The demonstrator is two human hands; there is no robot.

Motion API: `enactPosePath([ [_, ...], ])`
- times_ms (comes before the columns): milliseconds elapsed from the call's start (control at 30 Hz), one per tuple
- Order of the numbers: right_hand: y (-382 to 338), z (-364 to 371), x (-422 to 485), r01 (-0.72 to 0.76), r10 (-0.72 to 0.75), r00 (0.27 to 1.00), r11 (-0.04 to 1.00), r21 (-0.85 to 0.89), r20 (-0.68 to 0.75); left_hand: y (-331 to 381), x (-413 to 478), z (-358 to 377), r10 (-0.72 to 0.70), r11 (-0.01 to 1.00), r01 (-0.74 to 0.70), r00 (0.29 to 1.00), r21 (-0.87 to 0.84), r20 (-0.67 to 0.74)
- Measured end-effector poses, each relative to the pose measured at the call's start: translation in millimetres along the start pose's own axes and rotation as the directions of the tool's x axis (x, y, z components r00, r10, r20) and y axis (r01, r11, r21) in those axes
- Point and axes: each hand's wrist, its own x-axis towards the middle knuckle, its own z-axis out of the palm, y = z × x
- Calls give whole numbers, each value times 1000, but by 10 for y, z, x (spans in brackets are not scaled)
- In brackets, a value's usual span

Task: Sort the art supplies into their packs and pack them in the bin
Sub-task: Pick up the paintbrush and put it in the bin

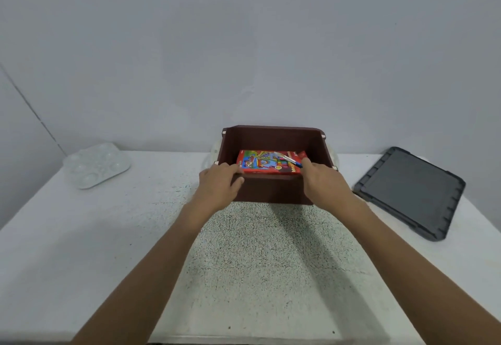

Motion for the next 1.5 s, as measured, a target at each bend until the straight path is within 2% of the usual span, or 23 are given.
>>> enactPosePath([
  [133, -57, -46, -338, 1, 1, 1000, 997, 79, -24, 66, -422, -84, 58, 998, -56, 997, -39, 44],
  [267, -205, -105, -633, -12, 10, 1000, 997, 71, 24, 47, -660, -253, 85, 992, -64, 976, -107, 201],
  [433, -400, -212, -780, -8, 13, 992, 999, -43, 126, 30, -770, -388, 91, 986, -36, 936, -165, 339],
  [633, -500, -268, -791, 10, 15, 971, 995, -102, 240, 45, -771, -412, 76, 985, -6, 913, -172, 402],
  [800, -345, -392, -595, -10, -2, 943, 999, 36, 333, 8, -703, -505, 40, 957, 95, 892, -273, 451],
  [833, -327, -432, -552, -9, -7, 947, 999, 51, 320, 5, -672, -512, 45, 967, 61, 915, -247, 402],
  [933, -354, -534, -404, 32, -44, 976, 998, 58, 215, -1, -515, -492, 28, 995, -17, 994, -103, 104],
  [1033, -433, -563, -213, 66, -71, 986, 997, 40, 149, -28, -280, -354, -67, 983, 51, 994, -177, -85],
  [1100, -491, -516, -66, 74, -79, 984, 997, 32, 161, -36, -156, -199, -136, 977, 115, 984, -178, -114],
  [1167, -543, -406, 90, 85, -90, 981, 996, 36, 174, -30, -114, -31, -174, 981, 165, 980, -99, -96],
  [1300, -576, -120, 382, 97, -101, 963, 995, 29, 248, -38, -126, 104, -123, 981, 145, 979, 130, -165],
  [1500, -560, 274, 607, 172, -158, 940, 985, -19, 302, -35, -118, 99, -131, 977, 150, 983, 154, -126],
])
